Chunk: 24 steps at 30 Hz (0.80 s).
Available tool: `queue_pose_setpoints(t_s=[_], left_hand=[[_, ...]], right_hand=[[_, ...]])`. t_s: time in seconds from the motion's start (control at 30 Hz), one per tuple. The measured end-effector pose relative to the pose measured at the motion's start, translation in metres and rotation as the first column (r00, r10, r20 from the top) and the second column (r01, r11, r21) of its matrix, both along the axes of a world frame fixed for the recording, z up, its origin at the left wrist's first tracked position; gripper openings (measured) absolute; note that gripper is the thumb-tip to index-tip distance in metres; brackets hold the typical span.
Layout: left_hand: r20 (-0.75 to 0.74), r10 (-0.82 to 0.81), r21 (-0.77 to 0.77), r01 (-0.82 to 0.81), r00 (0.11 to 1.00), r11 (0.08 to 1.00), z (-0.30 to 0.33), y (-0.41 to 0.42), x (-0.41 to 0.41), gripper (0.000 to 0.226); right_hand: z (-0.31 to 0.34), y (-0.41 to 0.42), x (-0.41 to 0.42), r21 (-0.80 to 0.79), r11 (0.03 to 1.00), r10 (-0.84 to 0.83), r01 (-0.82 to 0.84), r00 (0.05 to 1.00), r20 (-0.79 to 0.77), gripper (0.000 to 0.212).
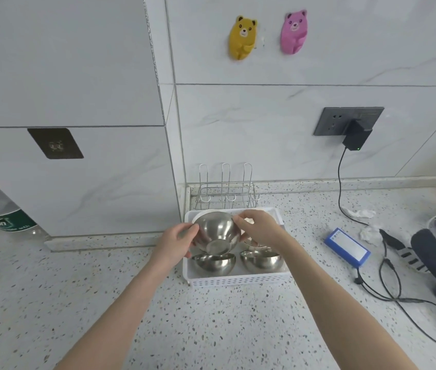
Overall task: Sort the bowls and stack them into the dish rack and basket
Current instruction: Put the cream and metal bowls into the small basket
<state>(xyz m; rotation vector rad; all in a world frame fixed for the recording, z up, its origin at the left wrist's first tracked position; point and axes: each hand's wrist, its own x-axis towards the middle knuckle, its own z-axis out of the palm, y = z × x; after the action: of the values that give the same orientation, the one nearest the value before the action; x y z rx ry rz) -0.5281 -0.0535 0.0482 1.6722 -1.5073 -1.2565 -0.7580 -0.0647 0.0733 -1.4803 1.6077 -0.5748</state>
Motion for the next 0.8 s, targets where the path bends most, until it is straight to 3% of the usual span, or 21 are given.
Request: queue_pose_setpoints(t_s=[0.13,0.3,0.47,0.8], left_hand=[[0.052,-0.018,0.047,0.016,0.998,0.999,-0.01,-0.004,0.001,0.034],[0.115,-0.041,0.089,0.03,0.993,0.996,-0.015,-0.007,0.001,0.038],[0.21,-0.066,0.107,0.044,0.975,0.993,-0.018,-0.009,0.0,0.04],[0.246,-0.115,0.075,0.099,0.962,0.992,-0.028,-0.01,0.0,0.053]], right_hand=[[-0.013,-0.006,0.001,0.001,1.0,-0.003,0.004,0.999,-0.047,0.026],[-0.029,-0.01,0.002,0.119,0.993,0.007,-0.013,0.999,0.048,0.023],[-0.039,-0.014,0.001,0.152,0.988,0.0,-0.003,1.0,0.017,0.028],[-0.058,-0.014,0.001,0.189,0.982,0.005,-0.008,1.0,0.013,0.039]])
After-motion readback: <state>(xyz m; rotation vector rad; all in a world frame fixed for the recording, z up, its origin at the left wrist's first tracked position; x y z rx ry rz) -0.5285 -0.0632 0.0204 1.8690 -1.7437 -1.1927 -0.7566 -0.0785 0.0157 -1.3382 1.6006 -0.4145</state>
